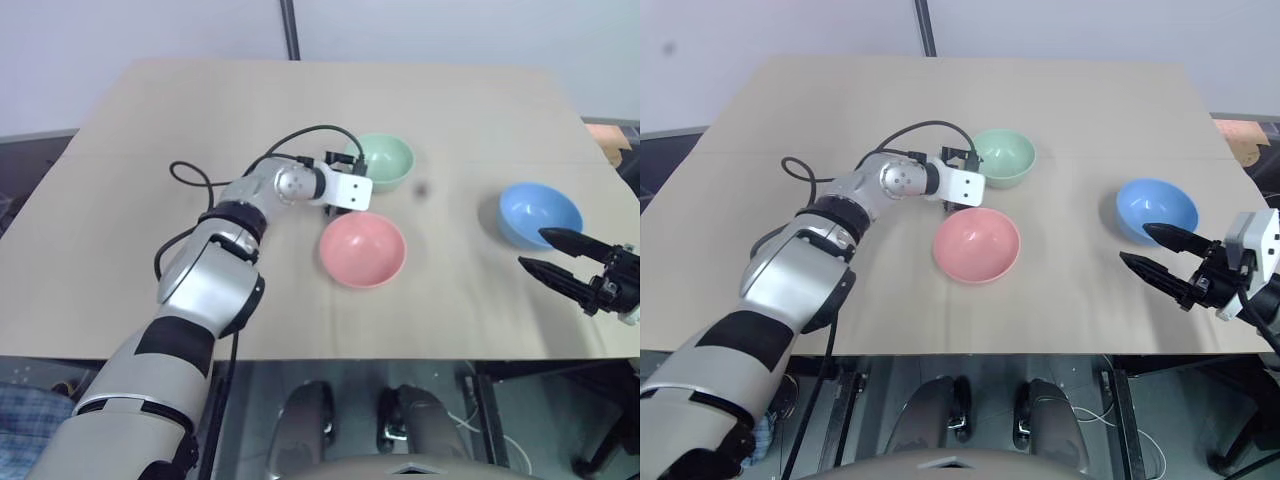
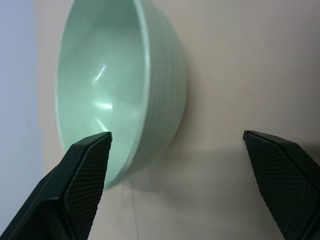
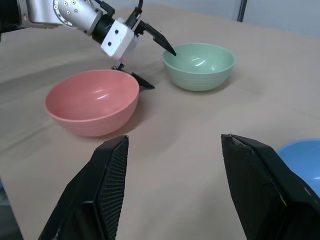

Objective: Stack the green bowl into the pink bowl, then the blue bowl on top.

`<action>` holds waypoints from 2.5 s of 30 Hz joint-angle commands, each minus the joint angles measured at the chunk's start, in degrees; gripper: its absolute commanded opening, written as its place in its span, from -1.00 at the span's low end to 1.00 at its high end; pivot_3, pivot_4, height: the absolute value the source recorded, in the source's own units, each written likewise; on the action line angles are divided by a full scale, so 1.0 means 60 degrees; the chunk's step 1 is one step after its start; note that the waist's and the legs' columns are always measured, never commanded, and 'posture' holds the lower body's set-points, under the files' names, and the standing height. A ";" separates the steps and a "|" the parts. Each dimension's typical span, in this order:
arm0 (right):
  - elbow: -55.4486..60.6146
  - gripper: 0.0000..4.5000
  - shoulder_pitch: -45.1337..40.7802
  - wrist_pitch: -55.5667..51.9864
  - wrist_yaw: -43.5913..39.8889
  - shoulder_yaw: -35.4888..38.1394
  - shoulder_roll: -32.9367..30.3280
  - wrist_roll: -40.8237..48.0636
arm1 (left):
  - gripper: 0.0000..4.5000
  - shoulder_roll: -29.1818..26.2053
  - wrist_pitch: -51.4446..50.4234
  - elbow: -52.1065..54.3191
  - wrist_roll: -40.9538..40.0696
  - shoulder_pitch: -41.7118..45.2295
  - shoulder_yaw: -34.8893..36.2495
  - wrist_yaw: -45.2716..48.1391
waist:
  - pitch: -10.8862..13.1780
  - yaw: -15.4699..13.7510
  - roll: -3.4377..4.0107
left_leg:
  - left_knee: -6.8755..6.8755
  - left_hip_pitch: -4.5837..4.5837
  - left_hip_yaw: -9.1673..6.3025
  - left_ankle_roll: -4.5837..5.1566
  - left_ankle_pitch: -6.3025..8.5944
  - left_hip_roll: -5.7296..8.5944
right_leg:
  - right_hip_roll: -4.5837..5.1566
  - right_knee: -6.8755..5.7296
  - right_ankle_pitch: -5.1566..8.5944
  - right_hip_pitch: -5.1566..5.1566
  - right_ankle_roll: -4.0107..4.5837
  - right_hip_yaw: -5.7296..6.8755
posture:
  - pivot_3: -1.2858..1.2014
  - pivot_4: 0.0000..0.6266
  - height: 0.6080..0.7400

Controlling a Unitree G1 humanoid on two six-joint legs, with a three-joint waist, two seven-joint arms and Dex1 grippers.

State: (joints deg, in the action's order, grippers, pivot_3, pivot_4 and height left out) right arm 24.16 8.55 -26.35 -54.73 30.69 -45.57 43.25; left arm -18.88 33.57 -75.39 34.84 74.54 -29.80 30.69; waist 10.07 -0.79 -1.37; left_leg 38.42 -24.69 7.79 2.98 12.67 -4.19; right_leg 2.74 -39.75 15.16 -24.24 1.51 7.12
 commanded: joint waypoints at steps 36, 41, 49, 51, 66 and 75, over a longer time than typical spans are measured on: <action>0.0177 0.45 0.0005 0.0131 -0.0361 0.0496 -0.0136 0.0215 | -0.97 -0.2511 0.2434 0.5104 -0.4502 -0.0054 0.0486 0.7725 | -0.0001 0.0046 0.0004 | 0.0000 0.0005 0.0008 -0.0040 -0.0024 -0.0001 | 0.0005 -0.0007 0.0000 -0.0002 0.0003 -0.0007 | 0.03 -0.52 1.00; 0.0093 0.45 -0.0136 0.0155 -0.0376 0.0412 -0.0155 0.0190 | -0.97 -0.3574 0.0481 0.8893 -0.7046 -0.1546 0.0171 1.0222 | -0.0002 0.0072 0.0008 | 0.0008 0.0014 0.0015 -0.0046 -0.0028 -0.0010 | -0.0009 -0.0023 0.0000 -0.0003 0.0004 -0.0017 | 0.03 -0.52 1.00; 0.0105 0.45 -0.0146 0.0166 -0.0341 0.0443 -0.0125 0.0165 | -0.97 -0.4266 -0.0634 1.1049 -0.8337 -0.2122 -0.0343 1.0302 | -0.0004 -0.0047 0.0011 | 0.0046 0.0028 -0.0018 -0.0039 -0.0024 -0.0005 | -0.0018 -0.0019 0.0000 0.0048 0.0002 0.0006 | 0.03 -0.52 1.00; 0.0132 0.45 -0.0124 0.0166 -0.0324 0.0463 -0.0110 0.0166 | -0.97 -0.4235 -0.0569 1.0926 -0.8245 -0.2044 -0.0345 1.0302 | -0.0004 -0.0025 0.0011 | 0.0047 0.0041 -0.0017 -0.0035 -0.0022 -0.0004 | -0.0021 -0.0018 0.0000 0.0062 0.0001 0.0005 | 0.03 -0.52 1.00; 0.0120 0.45 -0.0057 0.0274 -0.0244 0.0441 -0.0022 0.0097 | -0.97 -0.4728 -0.0375 1.0556 -0.7950 -0.1727 -0.0798 1.0302 | -0.0004 -0.0012 0.0012 | 0.0045 0.0046 -0.0019 -0.0034 -0.0021 -0.0009 | -0.0046 -0.0017 0.0000 0.0065 0.0002 0.0003 | 0.03 -0.52 1.00; 0.0166 0.45 -0.0061 0.0269 -0.0182 0.0385 0.0024 0.0094 | 0.63 -0.4082 0.0070 0.9983 -0.7404 -0.1608 -0.0126 1.0268 | -0.0004 -0.0032 0.0012 | 0.0046 0.0045 -0.0019 -0.0005 -0.0004 -0.0007 | -0.0045 -0.0017 0.0000 0.0065 0.0001 0.0004 | 0.03 -0.52 1.00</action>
State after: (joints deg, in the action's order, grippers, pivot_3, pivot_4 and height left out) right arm 23.80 8.52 -25.88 -55.81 31.96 -45.26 43.24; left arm -43.64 32.90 -15.35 -10.03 62.91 -33.46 92.27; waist 10.04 -0.99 -1.29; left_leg 38.70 -24.43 7.68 2.96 12.64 -4.24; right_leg 2.47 -39.84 15.16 -23.85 1.51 7.15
